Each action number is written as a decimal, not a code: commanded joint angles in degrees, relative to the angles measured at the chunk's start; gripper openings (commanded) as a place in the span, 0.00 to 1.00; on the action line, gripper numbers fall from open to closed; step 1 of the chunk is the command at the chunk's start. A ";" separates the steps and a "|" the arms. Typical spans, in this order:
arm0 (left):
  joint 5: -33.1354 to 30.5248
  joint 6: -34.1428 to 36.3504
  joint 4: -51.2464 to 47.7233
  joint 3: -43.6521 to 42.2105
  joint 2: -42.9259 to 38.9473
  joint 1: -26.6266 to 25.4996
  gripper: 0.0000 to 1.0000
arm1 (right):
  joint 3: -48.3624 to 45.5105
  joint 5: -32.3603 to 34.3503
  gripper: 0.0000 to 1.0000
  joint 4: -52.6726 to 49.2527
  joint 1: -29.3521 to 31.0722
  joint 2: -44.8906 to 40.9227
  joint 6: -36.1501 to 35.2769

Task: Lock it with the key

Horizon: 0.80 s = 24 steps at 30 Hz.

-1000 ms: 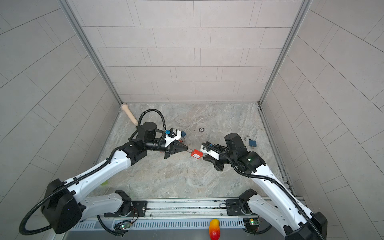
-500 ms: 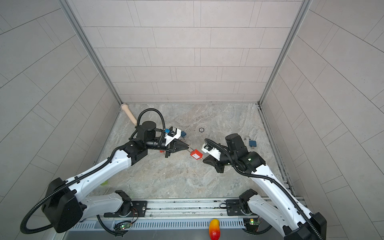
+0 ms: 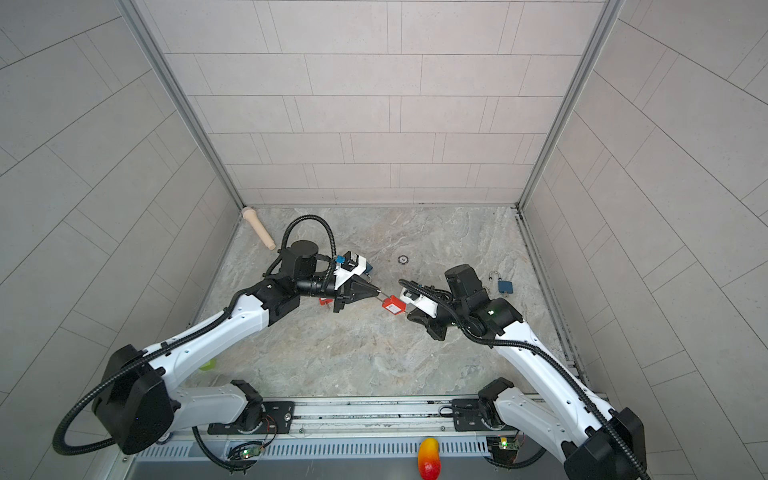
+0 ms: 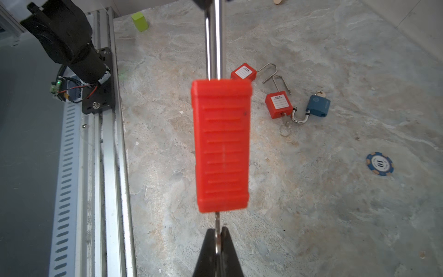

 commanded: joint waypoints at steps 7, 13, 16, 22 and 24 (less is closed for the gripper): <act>-2.68 -1.49 8.57 1.78 -0.40 1.77 0.00 | -5.18 8.30 0.00 -3.40 -1.31 -4.45 -0.57; -2.84 -1.32 10.64 2.39 0.62 1.79 0.00 | -3.32 -3.81 0.00 -7.81 -6.49 -1.57 -1.28; -2.44 -1.41 10.93 3.05 1.08 1.73 0.00 | -1.86 -7.93 0.00 -9.17 -7.44 0.83 -1.73; -2.46 -0.50 10.91 3.16 -0.14 1.68 0.00 | -0.23 -13.34 0.00 -9.09 -7.44 4.42 -0.98; -2.56 0.22 10.58 3.15 -0.56 1.52 0.00 | 0.28 -15.57 0.00 -9.37 -7.44 5.17 -0.85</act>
